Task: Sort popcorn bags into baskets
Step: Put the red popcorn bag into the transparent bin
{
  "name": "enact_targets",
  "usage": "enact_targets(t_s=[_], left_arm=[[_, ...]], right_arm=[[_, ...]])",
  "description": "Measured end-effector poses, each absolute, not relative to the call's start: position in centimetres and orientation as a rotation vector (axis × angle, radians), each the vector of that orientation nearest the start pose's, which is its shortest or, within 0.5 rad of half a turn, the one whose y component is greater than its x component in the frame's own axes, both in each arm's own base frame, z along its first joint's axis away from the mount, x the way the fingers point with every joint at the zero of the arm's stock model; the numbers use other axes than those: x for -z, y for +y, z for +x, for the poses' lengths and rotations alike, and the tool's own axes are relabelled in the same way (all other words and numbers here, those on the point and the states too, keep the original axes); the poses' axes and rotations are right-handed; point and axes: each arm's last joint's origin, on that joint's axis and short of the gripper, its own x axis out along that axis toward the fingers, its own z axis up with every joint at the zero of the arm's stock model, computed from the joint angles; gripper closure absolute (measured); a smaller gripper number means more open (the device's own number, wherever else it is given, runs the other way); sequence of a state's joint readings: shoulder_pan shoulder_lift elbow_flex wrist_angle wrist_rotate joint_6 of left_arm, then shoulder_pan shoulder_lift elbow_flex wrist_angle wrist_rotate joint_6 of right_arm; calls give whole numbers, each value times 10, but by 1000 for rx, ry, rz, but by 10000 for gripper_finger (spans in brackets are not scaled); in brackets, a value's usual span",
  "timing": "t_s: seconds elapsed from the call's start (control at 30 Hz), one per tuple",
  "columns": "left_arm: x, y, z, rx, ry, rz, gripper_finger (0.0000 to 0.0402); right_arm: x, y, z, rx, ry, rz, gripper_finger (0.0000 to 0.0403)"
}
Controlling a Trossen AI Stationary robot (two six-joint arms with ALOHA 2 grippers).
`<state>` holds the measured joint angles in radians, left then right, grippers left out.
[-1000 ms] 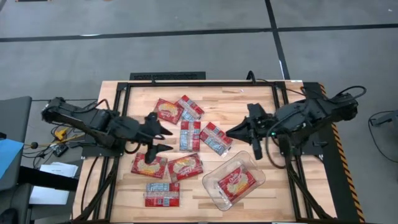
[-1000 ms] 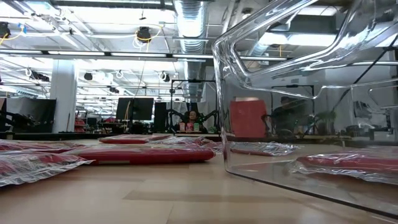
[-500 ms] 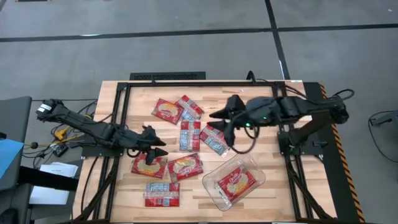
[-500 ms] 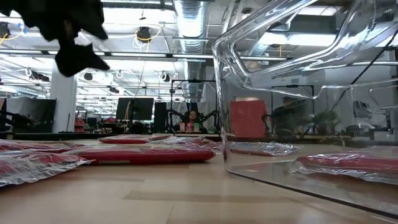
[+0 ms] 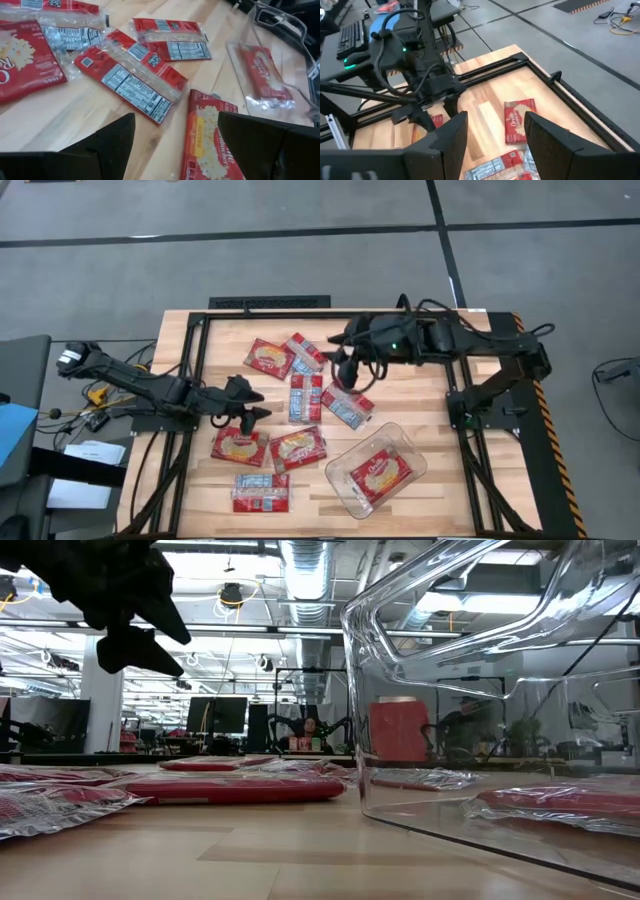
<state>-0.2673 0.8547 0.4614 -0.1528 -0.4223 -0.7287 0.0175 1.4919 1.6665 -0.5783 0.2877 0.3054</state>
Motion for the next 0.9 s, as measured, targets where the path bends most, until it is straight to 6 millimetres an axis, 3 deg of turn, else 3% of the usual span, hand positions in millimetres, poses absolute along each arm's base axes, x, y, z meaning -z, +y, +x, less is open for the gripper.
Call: enact_targets(t_s=[0.17, 0.3, 0.5, 0.7, 0.9], left_arm=[[-213, -25, 176, -358, 453, -478, 127], [-208, -18, 177, -402, 439, -508, 127], [-192, -10, 177, -332, 391, -551, 127], [-167, 0, 167, -425, 442, -602, 127], [-157, 6, 163, -478, 453, -629, 127]], right_arm=[[-432, -18, 317, 334, 355, 231, 177], [-421, -25, 328, 310, 396, 235, 177], [-394, -33, 353, 275, 490, 250, 177], [-361, -35, 380, 280, 577, 247, 177], [-335, -39, 397, 292, 646, 246, 177]])
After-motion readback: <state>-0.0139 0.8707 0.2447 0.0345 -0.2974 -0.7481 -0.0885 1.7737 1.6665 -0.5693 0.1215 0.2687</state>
